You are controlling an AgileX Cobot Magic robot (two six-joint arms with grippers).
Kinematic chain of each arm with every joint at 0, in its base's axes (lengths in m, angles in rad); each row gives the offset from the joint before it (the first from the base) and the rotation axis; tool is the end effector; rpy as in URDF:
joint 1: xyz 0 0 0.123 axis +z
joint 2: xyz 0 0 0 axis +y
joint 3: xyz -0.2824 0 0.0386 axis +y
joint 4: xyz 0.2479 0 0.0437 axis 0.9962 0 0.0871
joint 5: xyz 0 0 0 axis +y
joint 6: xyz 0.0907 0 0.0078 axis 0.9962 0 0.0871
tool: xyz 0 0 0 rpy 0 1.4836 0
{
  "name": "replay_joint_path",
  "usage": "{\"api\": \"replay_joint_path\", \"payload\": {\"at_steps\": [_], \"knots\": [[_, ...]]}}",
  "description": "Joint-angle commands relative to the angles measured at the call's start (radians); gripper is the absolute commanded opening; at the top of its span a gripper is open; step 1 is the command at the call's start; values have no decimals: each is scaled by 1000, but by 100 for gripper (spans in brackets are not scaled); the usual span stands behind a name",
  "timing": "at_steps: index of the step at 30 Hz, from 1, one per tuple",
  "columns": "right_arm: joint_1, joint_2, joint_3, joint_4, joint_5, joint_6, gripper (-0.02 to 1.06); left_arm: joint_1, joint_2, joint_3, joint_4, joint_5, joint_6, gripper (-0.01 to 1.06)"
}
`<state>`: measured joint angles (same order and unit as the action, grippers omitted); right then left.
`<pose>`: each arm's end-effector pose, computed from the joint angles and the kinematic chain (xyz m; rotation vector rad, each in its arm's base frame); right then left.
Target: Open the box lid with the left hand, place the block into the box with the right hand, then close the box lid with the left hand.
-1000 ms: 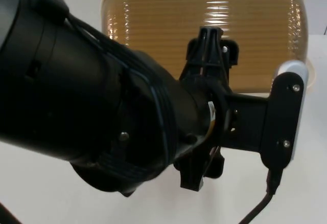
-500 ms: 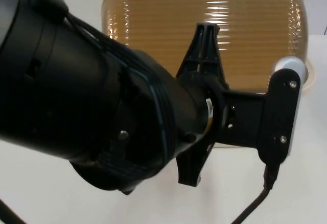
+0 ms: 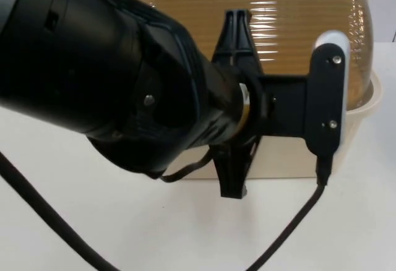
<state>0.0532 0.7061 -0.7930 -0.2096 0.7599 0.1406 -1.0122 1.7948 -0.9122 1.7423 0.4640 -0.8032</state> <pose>0.1294 -0.0062 0.3516 0.0136 2.1417 -0.1304 0.2215 -0.2784 0.1728 1.7255 1.4285 0.4902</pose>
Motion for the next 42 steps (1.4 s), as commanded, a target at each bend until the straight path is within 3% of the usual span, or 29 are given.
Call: {"api": "replay_joint_path", "payload": {"at_steps": [1, 30, 42], "knots": [[4, -1, -6, 2, -17, 5, 105, 2, 0, -6, 2, -31, -1, 0], [4, -1, -6, 2, -21, 5, 105, 65, 0, -6, 2, -141, 58, 0], [4, -1, -6, 2, -19, 18, 105, 72, 0, -8, 2, -137, 74, 0]]}}
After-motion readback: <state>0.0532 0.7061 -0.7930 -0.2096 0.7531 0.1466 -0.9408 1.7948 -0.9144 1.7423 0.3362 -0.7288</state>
